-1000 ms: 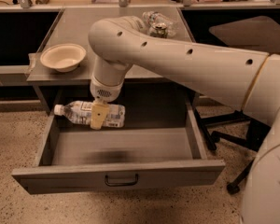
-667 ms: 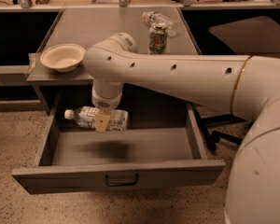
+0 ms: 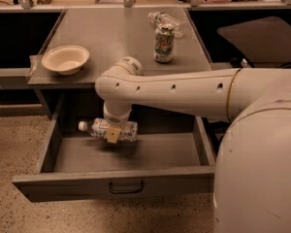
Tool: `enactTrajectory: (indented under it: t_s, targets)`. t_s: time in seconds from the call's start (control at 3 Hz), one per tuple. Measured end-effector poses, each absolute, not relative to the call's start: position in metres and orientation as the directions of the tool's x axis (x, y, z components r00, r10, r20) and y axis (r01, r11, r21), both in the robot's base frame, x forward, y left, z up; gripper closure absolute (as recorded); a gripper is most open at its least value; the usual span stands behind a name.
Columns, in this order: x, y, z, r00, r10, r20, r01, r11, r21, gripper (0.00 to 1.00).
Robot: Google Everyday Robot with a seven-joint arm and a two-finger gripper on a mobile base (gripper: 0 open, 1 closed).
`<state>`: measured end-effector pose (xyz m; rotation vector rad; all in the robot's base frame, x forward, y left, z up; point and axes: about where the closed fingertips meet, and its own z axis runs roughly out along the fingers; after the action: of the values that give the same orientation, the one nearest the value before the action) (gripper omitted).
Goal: Place blue plastic bottle into top drawer
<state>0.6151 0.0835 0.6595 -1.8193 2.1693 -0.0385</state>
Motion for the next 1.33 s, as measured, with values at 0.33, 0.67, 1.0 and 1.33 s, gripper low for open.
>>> enactTrajectory:
  t_s: [0.33,0.67,1.0,1.33]
  targets:
    - [0.605,0.083,0.631,-0.155,-0.97,-0.186,-0.966,0.188,-0.175,0.77]
    - [0.597,0.085,0.614,-0.186,-0.978,-0.093,-0.96,0.201,-0.193,0.54]
    - [0.597,0.087,0.614,-0.206,-0.974,-0.095,-0.956,0.221,-0.193,0.3]
    - [0.597,0.087,0.614,-0.206,-0.974,-0.095,-0.956,0.221,-0.193,0.07]
